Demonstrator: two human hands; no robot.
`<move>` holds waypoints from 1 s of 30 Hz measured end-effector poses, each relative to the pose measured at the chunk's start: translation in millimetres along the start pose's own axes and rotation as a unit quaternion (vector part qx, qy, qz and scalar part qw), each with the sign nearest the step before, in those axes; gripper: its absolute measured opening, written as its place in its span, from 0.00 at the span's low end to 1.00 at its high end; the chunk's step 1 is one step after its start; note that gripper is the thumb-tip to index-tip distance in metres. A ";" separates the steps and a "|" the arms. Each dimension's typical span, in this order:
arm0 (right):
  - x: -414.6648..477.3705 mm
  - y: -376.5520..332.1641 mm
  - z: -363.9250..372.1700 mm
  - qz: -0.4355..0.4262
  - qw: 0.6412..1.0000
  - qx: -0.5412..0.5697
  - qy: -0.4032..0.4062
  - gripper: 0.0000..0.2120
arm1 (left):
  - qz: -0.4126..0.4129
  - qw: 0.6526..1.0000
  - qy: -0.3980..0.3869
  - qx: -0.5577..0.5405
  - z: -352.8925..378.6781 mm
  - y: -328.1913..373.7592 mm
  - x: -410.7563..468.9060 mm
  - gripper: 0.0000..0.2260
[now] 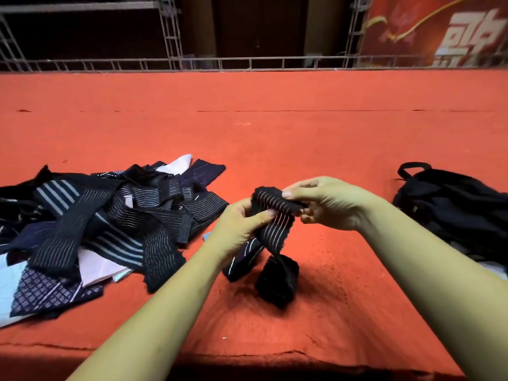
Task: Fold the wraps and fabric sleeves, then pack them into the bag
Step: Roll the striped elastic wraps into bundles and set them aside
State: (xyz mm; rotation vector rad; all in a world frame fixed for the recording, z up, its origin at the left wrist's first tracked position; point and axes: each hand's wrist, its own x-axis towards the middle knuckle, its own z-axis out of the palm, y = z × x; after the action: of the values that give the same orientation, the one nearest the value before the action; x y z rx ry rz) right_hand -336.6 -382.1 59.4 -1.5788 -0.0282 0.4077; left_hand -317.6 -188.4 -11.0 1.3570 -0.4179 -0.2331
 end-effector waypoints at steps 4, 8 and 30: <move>3.2 5.0 -7.1 0.019 0.994 -0.096 0.057 0.04 | -0.004 0.996 0.004 0.085 -6.2 3.4 -0.5 0.06; 6.9 -0.7 -13.4 -0.014 0.980 -0.150 0.127 0.08 | -0.053 0.990 -0.097 0.085 -7.3 8.1 -7.4 0.08; 24.6 15.1 6.9 -0.237 0.927 -0.086 0.277 0.09 | -0.227 0.940 -0.019 -0.254 11.0 -47.5 -27.2 0.18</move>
State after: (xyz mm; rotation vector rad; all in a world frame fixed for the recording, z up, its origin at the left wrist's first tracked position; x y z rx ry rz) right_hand -319.1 -369.8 38.9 -1.7454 -0.0101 -0.4381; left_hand -343.2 -197.1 -59.9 0.9196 -0.0553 -0.7021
